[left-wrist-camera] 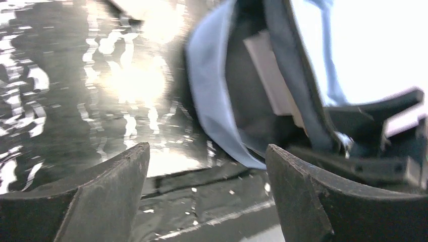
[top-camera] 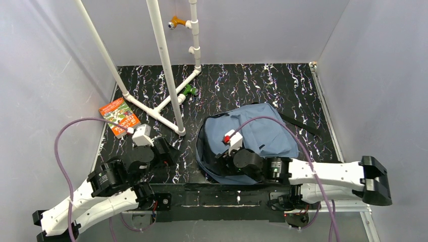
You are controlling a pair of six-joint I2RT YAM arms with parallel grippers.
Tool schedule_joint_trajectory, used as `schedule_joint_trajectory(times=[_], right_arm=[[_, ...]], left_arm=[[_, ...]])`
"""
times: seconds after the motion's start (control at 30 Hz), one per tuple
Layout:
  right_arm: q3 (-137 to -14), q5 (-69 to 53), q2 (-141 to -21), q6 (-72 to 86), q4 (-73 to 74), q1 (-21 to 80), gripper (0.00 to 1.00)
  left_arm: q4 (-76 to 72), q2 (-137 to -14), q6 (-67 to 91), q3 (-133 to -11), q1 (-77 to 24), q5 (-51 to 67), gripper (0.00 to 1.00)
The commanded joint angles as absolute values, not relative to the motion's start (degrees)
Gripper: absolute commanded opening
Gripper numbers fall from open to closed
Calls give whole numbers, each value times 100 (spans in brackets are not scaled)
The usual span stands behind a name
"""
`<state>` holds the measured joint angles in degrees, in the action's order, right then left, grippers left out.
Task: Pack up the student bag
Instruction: Place the book in the student bag, then pick up the book from the center of the board.
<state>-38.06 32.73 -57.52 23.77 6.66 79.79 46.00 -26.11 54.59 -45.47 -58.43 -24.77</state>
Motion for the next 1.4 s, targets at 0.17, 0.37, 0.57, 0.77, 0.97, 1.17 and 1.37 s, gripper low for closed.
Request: schedule_joint_trajectory(times=[0.17, 0.37, 0.57, 0.77, 0.97, 1.17, 1.37], right_arm=[[-4506, 2511, -6686, 2678, 409, 7998, 99], [-4567, 2621, -6439, 2483, 512, 7990, 98], [-4553, 2679, -6216, 2409, 569, 7980, 98], [-4972, 2553, -5988, 2331, 1096, 7972, 98], [-5221, 2657, -5924, 2204, 1512, 7963, 98], [-5530, 2626, -6156, 2419, 1745, 7959, 98], [-5575, 2354, -6370, 2659, 1683, 7954, 98]], left_arm=[[5740, -2928, 6345, -3914, -5528, -4568, 90], [4272, -3621, 4445, -3857, -2888, -2933, 98], [3121, -4714, 3890, -4097, -71, -1543, 98], [2049, -6294, 3859, -4369, 1254, -1830, 98], [1151, -7497, 2907, -4848, 1569, -1662, 98], [1346, -8129, 1882, -5426, 2278, -858, 98], [1890, -8650, 1048, -6047, 2543, -695, 97]])
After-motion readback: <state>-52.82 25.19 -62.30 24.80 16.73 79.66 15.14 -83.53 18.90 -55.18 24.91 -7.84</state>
